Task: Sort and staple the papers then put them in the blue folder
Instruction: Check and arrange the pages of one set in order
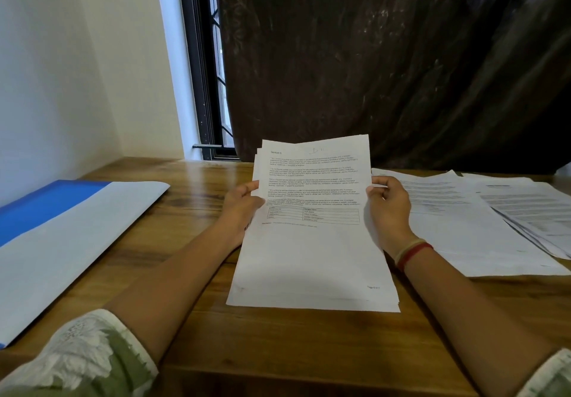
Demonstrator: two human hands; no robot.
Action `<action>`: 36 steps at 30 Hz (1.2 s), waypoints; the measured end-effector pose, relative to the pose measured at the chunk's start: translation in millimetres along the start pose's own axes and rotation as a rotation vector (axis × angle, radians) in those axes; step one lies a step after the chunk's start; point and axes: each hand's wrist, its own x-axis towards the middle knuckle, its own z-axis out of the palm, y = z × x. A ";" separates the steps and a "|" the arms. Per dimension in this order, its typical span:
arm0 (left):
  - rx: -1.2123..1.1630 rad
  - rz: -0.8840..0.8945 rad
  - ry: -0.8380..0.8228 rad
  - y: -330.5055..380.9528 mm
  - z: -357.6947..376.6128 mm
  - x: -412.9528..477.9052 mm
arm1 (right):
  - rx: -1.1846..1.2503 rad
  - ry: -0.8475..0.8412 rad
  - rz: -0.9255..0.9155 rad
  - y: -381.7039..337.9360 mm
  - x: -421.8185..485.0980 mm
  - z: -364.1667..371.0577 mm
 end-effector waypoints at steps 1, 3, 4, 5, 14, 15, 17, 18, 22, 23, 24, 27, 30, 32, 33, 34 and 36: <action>0.004 -0.002 0.006 0.1 0.1 0.6 | 0.012 -0.010 0.008 0.0 0.5 0.0; 0.013 -0.003 0.007 0.5 0.1 0.4 | 0.062 -0.061 0.037 0.3 1.5 -0.3; 0.012 -0.003 -0.001 0.9 0.4 0.4 | 0.065 -0.094 0.038 0.9 2.1 -0.4; 0.009 -0.005 -0.006 1.2 0.6 0.3 | 0.042 -0.119 0.024 1.5 2.5 -0.6; -0.045 0.013 -0.022 2.5 -1.1 1.3 | 0.080 -0.301 0.267 -16.6 4.1 -7.3; -0.049 0.026 -0.018 3.0 0.2 0.3 | 0.113 -0.317 0.320 -19.7 3.8 -7.8; -0.051 0.039 0.006 4.4 1.7 -1.9 | 0.182 -0.327 0.400 -22.2 2.8 -8.6; -0.051 0.036 0.021 3.6 1.5 -1.6 | 0.213 -0.329 0.415 -21.3 2.2 -9.0; -0.058 -0.009 0.036 2.9 -0.6 -2.2 | 0.356 -0.328 0.399 -17.3 -2.3 -11.8; -0.054 -0.015 0.037 4.8 0.9 -3.1 | 0.389 -0.315 0.388 -17.4 -0.6 -11.4; -0.058 -0.025 0.041 6.6 2.4 -4.3 | 0.397 -0.300 0.380 -18.0 1.2 -11.1; -0.099 -0.028 0.026 8.7 5.1 -6.7 | 0.309 -0.287 0.309 -15.9 5.8 -11.8; -0.081 0.001 0.038 3.6 3.8 -6.5 | 0.154 -0.265 0.180 -6.9 7.9 -13.7; -0.073 -0.020 0.035 2.3 5.0 -3.8 | 0.120 -0.215 0.083 -2.1 6.7 -12.1; -0.057 -0.035 0.030 3.3 6.8 -4.5 | 0.120 -0.175 0.044 -1.5 4.0 -10.7; -0.038 -0.045 0.030 3.8 7.3 -4.9 | 0.120 -0.130 0.018 -1.9 1.3 -9.1; -0.031 -0.022 0.007 3.4 8.7 -6.5 | 0.106 -0.055 -0.017 0.5 -0.2 -6.4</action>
